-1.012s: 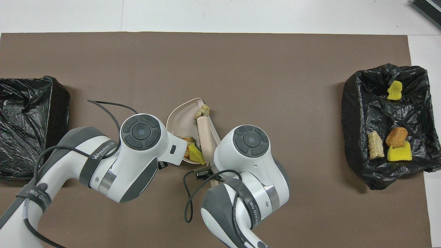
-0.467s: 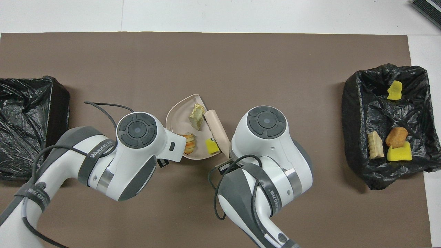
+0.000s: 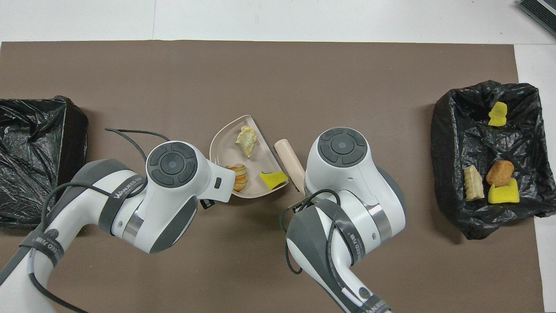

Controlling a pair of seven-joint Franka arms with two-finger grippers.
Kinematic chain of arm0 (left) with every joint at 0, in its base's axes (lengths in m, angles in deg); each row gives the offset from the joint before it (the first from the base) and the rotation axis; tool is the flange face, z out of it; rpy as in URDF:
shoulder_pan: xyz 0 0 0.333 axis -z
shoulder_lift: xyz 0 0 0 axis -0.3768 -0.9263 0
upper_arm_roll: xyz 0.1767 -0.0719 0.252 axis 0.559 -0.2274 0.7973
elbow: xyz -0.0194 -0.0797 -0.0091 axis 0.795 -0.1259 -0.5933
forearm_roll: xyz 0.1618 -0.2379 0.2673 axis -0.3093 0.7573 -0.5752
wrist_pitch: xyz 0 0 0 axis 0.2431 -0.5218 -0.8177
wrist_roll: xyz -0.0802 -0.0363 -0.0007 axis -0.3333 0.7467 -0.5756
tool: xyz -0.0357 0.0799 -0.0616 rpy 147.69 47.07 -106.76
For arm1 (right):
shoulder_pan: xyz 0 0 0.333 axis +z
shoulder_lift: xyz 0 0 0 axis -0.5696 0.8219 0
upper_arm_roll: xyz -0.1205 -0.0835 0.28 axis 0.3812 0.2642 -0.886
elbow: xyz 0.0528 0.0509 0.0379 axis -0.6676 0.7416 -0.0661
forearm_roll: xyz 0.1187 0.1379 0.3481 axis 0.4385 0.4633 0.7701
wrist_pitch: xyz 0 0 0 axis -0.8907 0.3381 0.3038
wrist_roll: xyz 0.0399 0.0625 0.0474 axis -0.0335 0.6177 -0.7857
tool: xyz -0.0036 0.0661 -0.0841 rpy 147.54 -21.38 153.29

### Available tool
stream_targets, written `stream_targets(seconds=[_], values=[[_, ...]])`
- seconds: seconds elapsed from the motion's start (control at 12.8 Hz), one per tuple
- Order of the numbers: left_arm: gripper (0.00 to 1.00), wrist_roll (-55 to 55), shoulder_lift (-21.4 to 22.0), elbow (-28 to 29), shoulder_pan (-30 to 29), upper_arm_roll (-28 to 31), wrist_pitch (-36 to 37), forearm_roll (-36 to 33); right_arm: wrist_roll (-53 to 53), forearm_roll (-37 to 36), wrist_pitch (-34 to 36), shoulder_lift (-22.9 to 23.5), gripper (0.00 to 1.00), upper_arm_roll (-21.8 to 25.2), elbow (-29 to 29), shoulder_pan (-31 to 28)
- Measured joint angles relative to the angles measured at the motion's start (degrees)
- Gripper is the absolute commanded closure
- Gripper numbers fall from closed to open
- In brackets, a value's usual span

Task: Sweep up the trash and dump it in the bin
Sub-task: 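Lift the dustpan with the left gripper while the right gripper withdraws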

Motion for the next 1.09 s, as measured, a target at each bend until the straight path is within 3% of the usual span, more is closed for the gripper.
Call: stream_targets(seconds=[0.23, 0.47, 0.7, 1.09], values=[[1.00, -0.17, -0.15, 0.00, 0.00, 0.03, 0.01, 0.02, 2.45, -0.14, 2.76, -0.94, 1.00, 0.06, 1.14, -1.28], [1.00, -0.24, -0.17, 0.01, -0.02, 0.11, 0.01, 0.03, 12.47, -0.18, 3.57, -5.11, 1.00, -0.20, 4.59, -0.61], [1.00, -0.33, -0.19, 0.05, -0.77, 0.32, 0.01, 0.04, 21.18, -0.07, 2.59, -10.25, 1.00, -0.45, 10.43, 4.45], [1.00, -0.43, -0.24, 0.05, -1.40, 0.34, -0.08, 1.02, 31.53, 5.15, -4.91, -16.75, 1.00, -1.00, 20.31, 13.39]])
